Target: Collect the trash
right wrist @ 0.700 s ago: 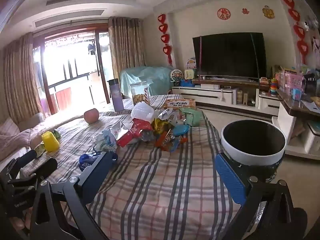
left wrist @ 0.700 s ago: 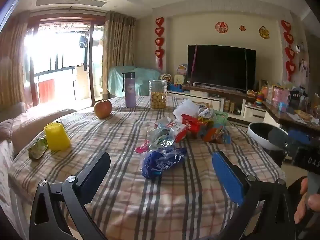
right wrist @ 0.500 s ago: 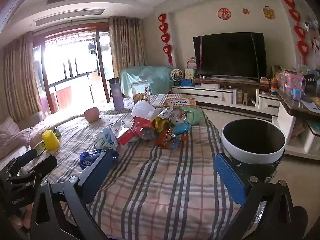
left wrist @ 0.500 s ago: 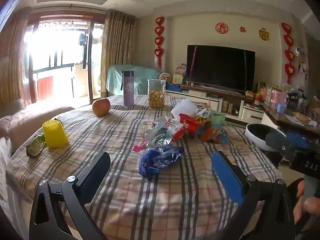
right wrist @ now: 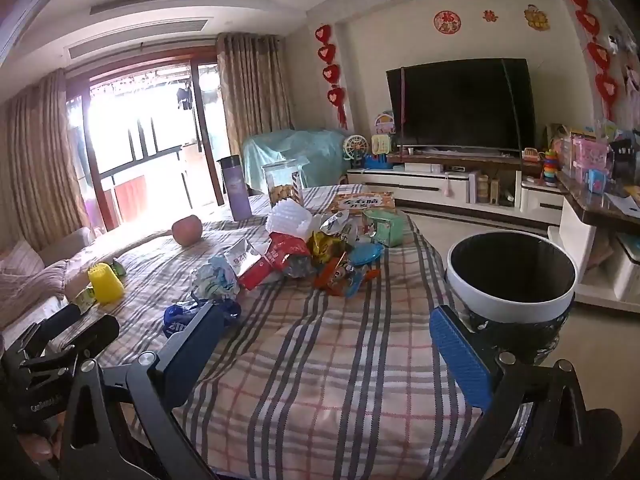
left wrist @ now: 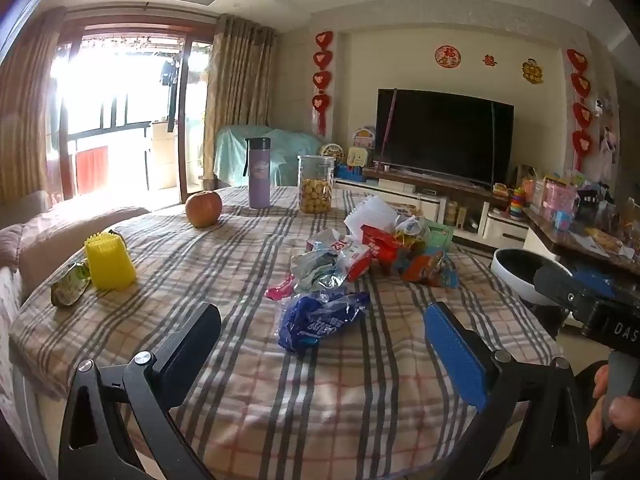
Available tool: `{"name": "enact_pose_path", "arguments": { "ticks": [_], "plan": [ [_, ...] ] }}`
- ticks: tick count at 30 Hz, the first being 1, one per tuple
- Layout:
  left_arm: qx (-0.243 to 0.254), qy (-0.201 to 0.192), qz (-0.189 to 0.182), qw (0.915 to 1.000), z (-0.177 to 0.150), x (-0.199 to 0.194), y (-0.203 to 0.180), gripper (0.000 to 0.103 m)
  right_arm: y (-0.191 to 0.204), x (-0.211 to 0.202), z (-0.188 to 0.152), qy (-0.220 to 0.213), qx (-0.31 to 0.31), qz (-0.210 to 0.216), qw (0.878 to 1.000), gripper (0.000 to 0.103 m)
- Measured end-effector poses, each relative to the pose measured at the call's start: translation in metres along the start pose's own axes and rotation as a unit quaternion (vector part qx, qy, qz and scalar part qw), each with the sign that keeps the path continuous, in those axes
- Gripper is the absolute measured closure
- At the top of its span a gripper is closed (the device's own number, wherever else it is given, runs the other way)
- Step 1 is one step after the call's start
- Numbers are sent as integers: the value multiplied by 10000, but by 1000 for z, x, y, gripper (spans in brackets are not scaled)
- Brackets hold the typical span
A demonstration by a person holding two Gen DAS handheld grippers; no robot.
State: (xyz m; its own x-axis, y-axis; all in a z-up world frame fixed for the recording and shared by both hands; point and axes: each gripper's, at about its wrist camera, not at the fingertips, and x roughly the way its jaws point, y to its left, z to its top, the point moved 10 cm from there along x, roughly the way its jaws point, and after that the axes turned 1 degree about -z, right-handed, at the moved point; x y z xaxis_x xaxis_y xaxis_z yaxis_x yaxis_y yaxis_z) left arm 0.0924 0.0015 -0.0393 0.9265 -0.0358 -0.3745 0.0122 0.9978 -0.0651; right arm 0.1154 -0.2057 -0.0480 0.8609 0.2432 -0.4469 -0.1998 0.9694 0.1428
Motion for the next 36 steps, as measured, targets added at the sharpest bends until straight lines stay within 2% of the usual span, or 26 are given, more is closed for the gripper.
{"name": "enact_pose_path", "arguments": {
  "ticks": [36],
  "plan": [
    [-5, 41, -23, 10000, -2, 0, 2, 1, 5, 2, -2, 34, 97, 189, 9998, 0]
  ]
}}
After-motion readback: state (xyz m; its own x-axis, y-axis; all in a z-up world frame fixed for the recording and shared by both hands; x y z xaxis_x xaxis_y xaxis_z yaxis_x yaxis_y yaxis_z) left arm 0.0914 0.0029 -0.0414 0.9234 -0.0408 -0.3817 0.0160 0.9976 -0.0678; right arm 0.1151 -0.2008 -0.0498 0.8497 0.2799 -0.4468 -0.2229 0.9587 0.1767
